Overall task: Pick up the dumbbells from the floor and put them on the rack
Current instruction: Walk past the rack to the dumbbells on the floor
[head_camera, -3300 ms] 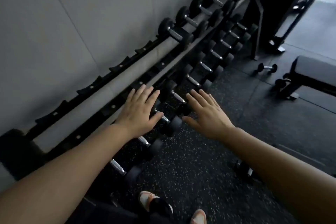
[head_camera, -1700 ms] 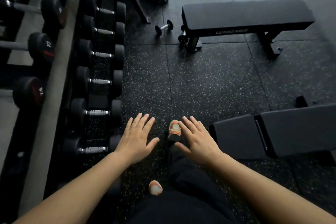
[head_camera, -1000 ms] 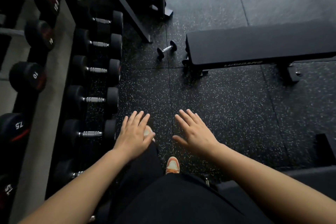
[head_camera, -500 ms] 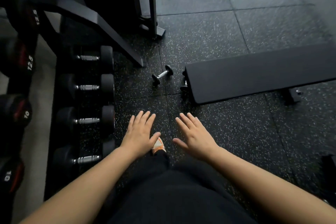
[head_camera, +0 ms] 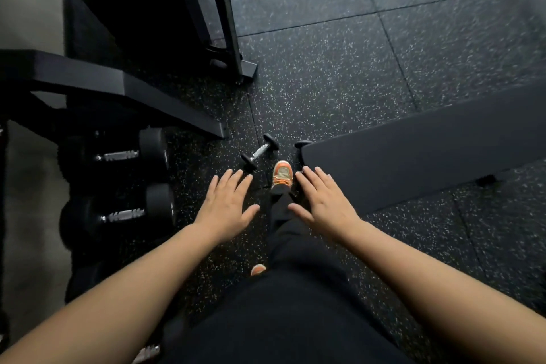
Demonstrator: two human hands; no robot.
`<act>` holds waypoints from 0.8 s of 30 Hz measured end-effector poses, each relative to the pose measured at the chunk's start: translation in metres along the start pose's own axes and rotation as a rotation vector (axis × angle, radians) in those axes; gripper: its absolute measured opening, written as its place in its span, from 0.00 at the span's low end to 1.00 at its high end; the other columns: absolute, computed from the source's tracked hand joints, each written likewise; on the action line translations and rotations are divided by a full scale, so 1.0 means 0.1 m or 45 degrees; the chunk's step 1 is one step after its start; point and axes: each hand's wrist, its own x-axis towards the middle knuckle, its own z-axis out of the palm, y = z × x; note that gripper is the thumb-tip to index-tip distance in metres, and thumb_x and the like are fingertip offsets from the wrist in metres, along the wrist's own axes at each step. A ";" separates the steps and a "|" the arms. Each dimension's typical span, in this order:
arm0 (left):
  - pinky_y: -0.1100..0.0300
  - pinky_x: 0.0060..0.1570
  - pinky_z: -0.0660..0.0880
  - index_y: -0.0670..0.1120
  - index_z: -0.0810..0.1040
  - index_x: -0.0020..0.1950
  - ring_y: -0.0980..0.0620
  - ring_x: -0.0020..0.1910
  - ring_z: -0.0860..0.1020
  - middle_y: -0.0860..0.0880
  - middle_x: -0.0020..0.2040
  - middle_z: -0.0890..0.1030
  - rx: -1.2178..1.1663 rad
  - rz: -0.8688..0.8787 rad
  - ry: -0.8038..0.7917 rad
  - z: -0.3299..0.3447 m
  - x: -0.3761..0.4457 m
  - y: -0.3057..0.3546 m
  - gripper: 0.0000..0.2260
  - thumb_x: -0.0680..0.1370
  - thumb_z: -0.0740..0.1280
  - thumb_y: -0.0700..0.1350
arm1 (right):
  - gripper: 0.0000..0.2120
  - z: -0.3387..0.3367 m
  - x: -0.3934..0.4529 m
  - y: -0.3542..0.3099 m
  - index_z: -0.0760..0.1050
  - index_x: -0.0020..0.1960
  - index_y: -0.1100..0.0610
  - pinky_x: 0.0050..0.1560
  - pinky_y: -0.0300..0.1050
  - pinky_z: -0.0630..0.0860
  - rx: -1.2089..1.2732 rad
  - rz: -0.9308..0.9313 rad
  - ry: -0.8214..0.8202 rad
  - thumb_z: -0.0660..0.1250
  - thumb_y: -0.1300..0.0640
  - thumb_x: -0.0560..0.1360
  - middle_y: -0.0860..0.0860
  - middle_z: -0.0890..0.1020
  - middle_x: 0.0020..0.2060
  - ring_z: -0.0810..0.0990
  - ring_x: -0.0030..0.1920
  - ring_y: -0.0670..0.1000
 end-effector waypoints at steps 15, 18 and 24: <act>0.43 0.75 0.51 0.46 0.58 0.78 0.43 0.77 0.55 0.43 0.78 0.61 -0.097 -0.009 -0.321 0.12 2.87 -0.31 0.33 0.78 0.60 0.60 | 0.37 0.04 2.37 1.59 0.54 0.79 0.58 0.77 0.53 0.50 0.054 0.151 -0.357 0.55 0.36 0.78 0.57 0.58 0.78 0.54 0.77 0.58; 0.44 0.75 0.52 0.45 0.59 0.78 0.43 0.77 0.57 0.43 0.77 0.63 -0.083 0.018 -0.347 0.42 3.41 -0.49 0.32 0.78 0.60 0.60 | 0.37 0.36 2.80 1.82 0.53 0.79 0.58 0.77 0.54 0.51 0.074 0.149 -0.411 0.53 0.36 0.79 0.57 0.57 0.78 0.53 0.78 0.58; 0.44 0.74 0.56 0.44 0.60 0.77 0.43 0.76 0.60 0.42 0.77 0.65 -0.169 -0.057 -0.359 1.31 4.38 -0.90 0.32 0.78 0.62 0.59 | 0.37 1.13 3.66 2.30 0.54 0.78 0.58 0.77 0.53 0.51 0.132 0.217 -0.462 0.54 0.36 0.78 0.57 0.59 0.78 0.54 0.77 0.57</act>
